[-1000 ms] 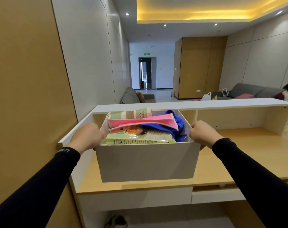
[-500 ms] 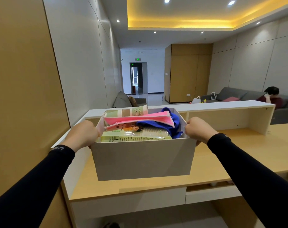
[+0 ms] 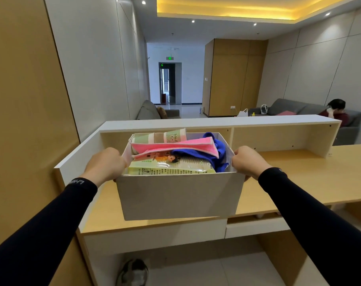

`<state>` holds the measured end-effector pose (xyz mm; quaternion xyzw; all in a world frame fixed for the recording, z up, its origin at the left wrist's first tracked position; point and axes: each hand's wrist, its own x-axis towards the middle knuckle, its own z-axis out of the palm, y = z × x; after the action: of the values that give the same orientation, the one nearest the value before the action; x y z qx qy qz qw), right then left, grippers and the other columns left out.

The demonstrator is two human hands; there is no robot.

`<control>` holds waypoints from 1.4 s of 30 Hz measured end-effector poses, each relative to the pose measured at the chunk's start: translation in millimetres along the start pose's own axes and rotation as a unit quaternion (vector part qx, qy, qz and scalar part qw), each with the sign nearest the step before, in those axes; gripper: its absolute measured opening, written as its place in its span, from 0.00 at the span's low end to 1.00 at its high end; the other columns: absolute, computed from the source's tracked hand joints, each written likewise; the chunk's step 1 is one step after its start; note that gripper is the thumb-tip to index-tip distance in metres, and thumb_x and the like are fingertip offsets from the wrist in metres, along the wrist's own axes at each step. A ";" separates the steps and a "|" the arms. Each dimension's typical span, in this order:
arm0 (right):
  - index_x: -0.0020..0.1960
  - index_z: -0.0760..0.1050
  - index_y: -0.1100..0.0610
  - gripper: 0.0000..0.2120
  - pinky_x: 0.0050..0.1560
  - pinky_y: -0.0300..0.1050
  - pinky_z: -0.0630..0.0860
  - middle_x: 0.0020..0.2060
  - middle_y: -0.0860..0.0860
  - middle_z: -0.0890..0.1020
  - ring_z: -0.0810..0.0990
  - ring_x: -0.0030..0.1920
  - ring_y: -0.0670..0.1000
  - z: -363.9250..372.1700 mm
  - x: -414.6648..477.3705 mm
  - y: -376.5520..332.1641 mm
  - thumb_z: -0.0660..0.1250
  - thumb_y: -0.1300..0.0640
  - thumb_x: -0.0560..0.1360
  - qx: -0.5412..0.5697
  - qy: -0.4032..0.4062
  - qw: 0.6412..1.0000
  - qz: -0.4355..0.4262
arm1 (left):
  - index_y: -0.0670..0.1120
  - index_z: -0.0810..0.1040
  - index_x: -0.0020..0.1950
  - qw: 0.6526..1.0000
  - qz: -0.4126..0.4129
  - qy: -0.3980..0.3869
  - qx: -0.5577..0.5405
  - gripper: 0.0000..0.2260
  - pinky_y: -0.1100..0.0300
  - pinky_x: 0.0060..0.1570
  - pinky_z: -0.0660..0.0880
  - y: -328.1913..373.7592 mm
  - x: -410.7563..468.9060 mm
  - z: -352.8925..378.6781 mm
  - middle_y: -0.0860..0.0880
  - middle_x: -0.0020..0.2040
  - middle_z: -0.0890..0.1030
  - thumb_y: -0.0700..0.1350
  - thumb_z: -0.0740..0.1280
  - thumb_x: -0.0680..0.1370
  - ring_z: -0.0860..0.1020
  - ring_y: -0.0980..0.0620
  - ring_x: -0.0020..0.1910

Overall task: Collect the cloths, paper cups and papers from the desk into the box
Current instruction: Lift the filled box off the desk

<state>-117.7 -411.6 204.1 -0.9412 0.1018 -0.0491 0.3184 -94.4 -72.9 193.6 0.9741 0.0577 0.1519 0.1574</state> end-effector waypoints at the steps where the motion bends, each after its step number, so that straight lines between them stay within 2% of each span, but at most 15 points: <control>1: 0.49 0.75 0.65 0.12 0.31 0.48 0.81 0.41 0.62 0.82 0.81 0.34 0.56 4.0 0.3 3.1 0.54 0.63 0.76 0.003 0.001 1.000 0.001 | 0.42 0.76 0.33 1.000 0.003 0.000 0.001 0.16 0.58 0.28 0.65 -0.8 -2.2 3.9 0.45 0.30 0.76 0.48 0.59 0.77 0.75 0.43 0.33; 4: 0.48 0.76 0.64 0.12 0.23 0.42 0.75 0.38 0.60 0.81 0.79 0.31 0.55 17.8 1.0 12.9 0.54 0.64 0.74 -0.001 0.000 1.000 0.007 | 0.40 0.76 0.32 1.000 0.005 -0.005 -0.001 0.18 0.57 0.27 0.64 -3.6 -11.4 15.7 0.44 0.29 0.76 0.49 0.59 0.77 0.74 0.43 0.32; 6: 0.48 0.76 0.63 0.12 0.22 0.41 0.74 0.38 0.59 0.80 0.79 0.31 0.54 28.8 1.5 20.0 0.54 0.63 0.75 -0.014 -0.006 1.000 0.012 | 0.39 0.77 0.33 1.000 0.000 -0.018 0.000 0.17 0.56 0.28 0.65 -6.5 -18.1 24.1 0.44 0.30 0.76 0.48 0.60 0.76 0.74 0.43 0.32; 8: 0.48 0.76 0.62 0.11 0.26 0.44 0.77 0.39 0.59 0.81 0.80 0.33 0.55 41.7 1.4 28.7 0.55 0.62 0.75 -0.020 -0.012 1.000 0.016 | 0.39 0.76 0.33 1.000 -0.002 -0.022 -0.005 0.18 0.56 0.29 0.66 -9.5 -27.2 34.5 0.43 0.30 0.76 0.49 0.59 0.77 0.74 0.42 0.33; 12: 0.48 0.77 0.60 0.10 0.37 0.49 0.80 0.41 0.58 0.81 0.80 0.40 0.57 71.4 -5.2 54.9 0.57 0.61 0.74 -0.004 -0.016 1.000 0.022 | 0.42 0.71 0.26 0.999 0.010 -0.019 -0.024 0.27 0.57 0.27 0.61 -17.7 -54.4 62.5 0.43 0.26 0.74 0.55 0.51 0.80 0.71 0.45 0.28; 14: 0.47 0.77 0.60 0.09 0.41 0.49 0.78 0.41 0.58 0.82 0.80 0.41 0.59 87.2 -13.4 71.3 0.58 0.61 0.74 -0.008 -0.019 1.000 0.022 | 0.43 0.71 0.25 0.999 0.020 -0.036 -0.022 0.26 0.58 0.26 0.60 -25.8 -69.0 79.4 0.43 0.26 0.74 0.53 0.51 0.80 0.69 0.47 0.27; 17: 0.42 0.75 0.59 0.07 0.38 0.45 0.71 0.39 0.59 0.81 0.78 0.41 0.61 111.5 -32.1 93.8 0.58 0.63 0.72 -0.037 -0.025 0.999 0.018 | 0.44 0.66 0.24 0.998 0.024 -0.048 -0.034 0.23 0.57 0.25 0.57 -43.3 -91.2 104.4 0.46 0.24 0.69 0.49 0.54 0.79 0.66 0.48 0.25; 21: 0.41 0.75 0.58 0.07 0.34 0.45 0.69 0.36 0.56 0.80 0.76 0.37 0.58 147.2 -58.3 117.0 0.58 0.62 0.73 -0.034 -0.029 0.999 0.010 | 0.45 0.61 0.23 0.997 0.018 -0.058 -0.042 0.23 0.56 0.25 0.55 -71.8 -123.0 140.2 0.47 0.22 0.68 0.50 0.54 0.78 0.67 0.46 0.24; 24: 0.40 0.73 0.53 0.07 0.33 0.43 0.67 0.34 0.52 0.78 0.75 0.35 0.54 175.9 -73.6 129.7 0.58 0.61 0.74 -0.030 -0.039 0.999 0.015 | 0.47 0.61 0.24 0.996 0.005 -0.076 -0.047 0.22 0.56 0.25 0.55 -94.2 -144.1 170.0 0.48 0.22 0.68 0.48 0.55 0.78 0.67 0.47 0.24; 26: 0.42 0.74 0.53 0.07 0.34 0.43 0.67 0.35 0.51 0.79 0.76 0.36 0.55 196.5 -81.1 139.3 0.58 0.60 0.74 -0.027 -0.045 0.998 0.029 | 0.47 0.62 0.25 0.995 -0.014 -0.093 -0.045 0.21 0.56 0.26 0.56 -107.0 -155.1 190.3 0.50 0.23 0.68 0.46 0.55 0.78 0.67 0.49 0.24; 29: 0.46 0.75 0.55 0.08 0.40 0.45 0.70 0.38 0.52 0.80 0.77 0.40 0.57 224.5 -86.3 155.8 0.57 0.61 0.75 -0.027 -0.056 0.997 0.049 | 0.47 0.62 0.27 0.989 -0.050 -0.127 -0.047 0.18 0.54 0.31 0.60 -119.8 -167.6 219.5 0.50 0.24 0.68 0.44 0.56 0.77 0.69 0.42 0.29; 32: 0.49 0.76 0.55 0.08 0.42 0.47 0.74 0.40 0.52 0.81 0.78 0.41 0.56 250.0 -83.4 174.0 0.58 0.60 0.75 -0.001 -0.070 0.995 0.074 | 0.47 0.62 0.28 0.983 -0.089 -0.151 -0.061 0.17 0.54 0.32 0.61 -127.1 -178.5 250.6 0.49 0.25 0.69 0.43 0.56 0.77 0.69 0.42 0.30; 34: 0.48 0.76 0.55 0.08 0.37 0.45 0.75 0.37 0.51 0.81 0.78 0.38 0.55 268.6 -77.3 189.6 0.59 0.61 0.75 0.029 -0.084 0.991 0.102 | 0.45 0.64 0.29 0.979 -0.113 -0.155 -0.068 0.17 0.54 0.33 0.61 -130.2 -185.0 274.5 0.46 0.26 0.71 0.44 0.57 0.78 0.70 0.41 0.30; 37: 0.41 0.75 0.52 0.11 0.27 0.39 0.66 0.28 0.46 0.77 0.74 0.29 0.48 301.3 -65.1 219.2 0.59 0.66 0.72 0.055 -0.107 0.981 0.154 | 0.44 0.65 0.31 0.976 -0.137 -0.157 -0.070 0.16 0.53 0.34 0.62 -134.6 -192.8 316.2 0.41 0.30 0.75 0.44 0.57 0.79 0.70 0.41 0.31; 42: 0.43 0.75 0.53 0.15 0.27 0.39 0.65 0.27 0.45 0.74 0.70 0.27 0.48 360.7 -42.4 267.9 0.58 0.70 0.71 0.093 -0.129 0.964 0.213 | 0.42 0.71 0.35 0.974 -0.150 -0.167 -0.036 0.14 0.54 0.34 0.62 -143.9 -197.6 388.3 0.35 0.33 0.80 0.44 0.58 0.79 0.76 0.36 0.34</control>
<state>-145.2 -397.6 -246.1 -0.8622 0.2531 0.1329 0.4182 -168.8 -81.0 -259.1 0.9595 0.1710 -0.0363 0.2210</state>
